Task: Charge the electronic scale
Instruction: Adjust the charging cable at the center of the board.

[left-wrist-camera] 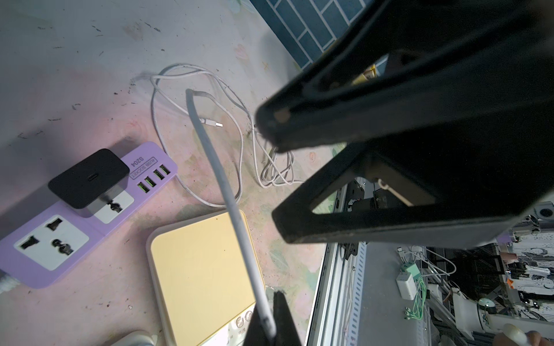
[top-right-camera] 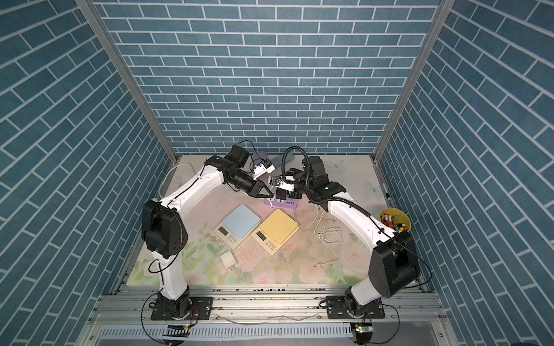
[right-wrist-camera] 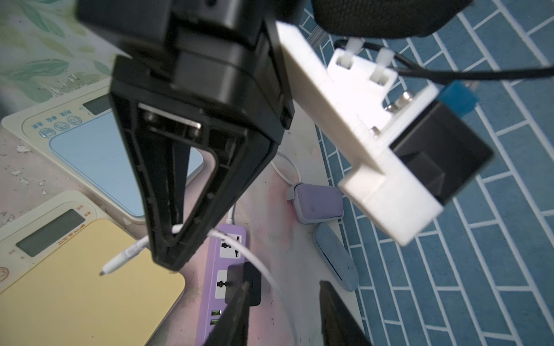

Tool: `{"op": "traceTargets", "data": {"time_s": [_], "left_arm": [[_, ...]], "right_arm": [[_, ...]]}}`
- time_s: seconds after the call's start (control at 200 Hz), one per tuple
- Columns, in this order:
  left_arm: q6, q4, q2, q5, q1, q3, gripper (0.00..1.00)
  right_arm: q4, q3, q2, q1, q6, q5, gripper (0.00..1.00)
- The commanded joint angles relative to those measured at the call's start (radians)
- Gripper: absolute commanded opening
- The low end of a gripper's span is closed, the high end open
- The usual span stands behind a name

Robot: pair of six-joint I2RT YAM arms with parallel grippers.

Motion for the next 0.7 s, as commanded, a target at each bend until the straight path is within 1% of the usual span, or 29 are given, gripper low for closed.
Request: {"op": "traceTargets", "data": {"time_s": [0.0, 0.165, 0.225, 0.245, 0.27, 0.345, 0.36, 0.465, 0.605, 0.695], "left_arm": [[0.028, -0.045, 0.01, 0.027, 0.002, 0.019, 0.0], [0.031, -0.039, 0.006, 0.025, 0.003, 0.01, 0.0], [0.027, -0.035, 0.006, 0.033, 0.003, 0.012, 0.0], [0.026, -0.032, 0.007, 0.035, 0.002, 0.01, 0.0], [0.023, -0.03, 0.008, 0.038, 0.003, 0.01, 0.0], [-0.004, -0.004, 0.005, 0.027, 0.002, 0.003, 0.0], [-0.014, 0.006, 0.002, 0.019, 0.003, -0.002, 0.0], [-0.064, 0.079, -0.028, -0.021, 0.003, -0.047, 0.11], [-0.125, 0.187, -0.082, -0.07, 0.003, -0.126, 0.35], [-0.14, 0.214, -0.097, -0.1, 0.004, -0.154, 0.43]], "right_arm": [[-0.115, 0.067, 0.05, 0.017, -0.098, -0.041, 0.4], [-0.178, 0.084, 0.066, 0.024, -0.101, -0.074, 0.4], [-0.199, 0.098, 0.079, 0.027, -0.102, -0.073, 0.38], [-0.203, 0.101, 0.083, 0.03, -0.102, -0.072, 0.35], [-0.205, 0.105, 0.089, 0.031, -0.102, -0.069, 0.29], [-0.175, 0.102, 0.1, 0.041, -0.097, -0.048, 0.01], [-0.162, 0.097, 0.101, 0.042, -0.094, -0.042, 0.0], [-0.069, 0.064, 0.102, 0.047, -0.074, -0.01, 0.0], [-0.037, 0.05, 0.107, 0.048, -0.074, 0.01, 0.0], [-0.042, 0.052, 0.11, 0.047, -0.08, 0.011, 0.0]]}}
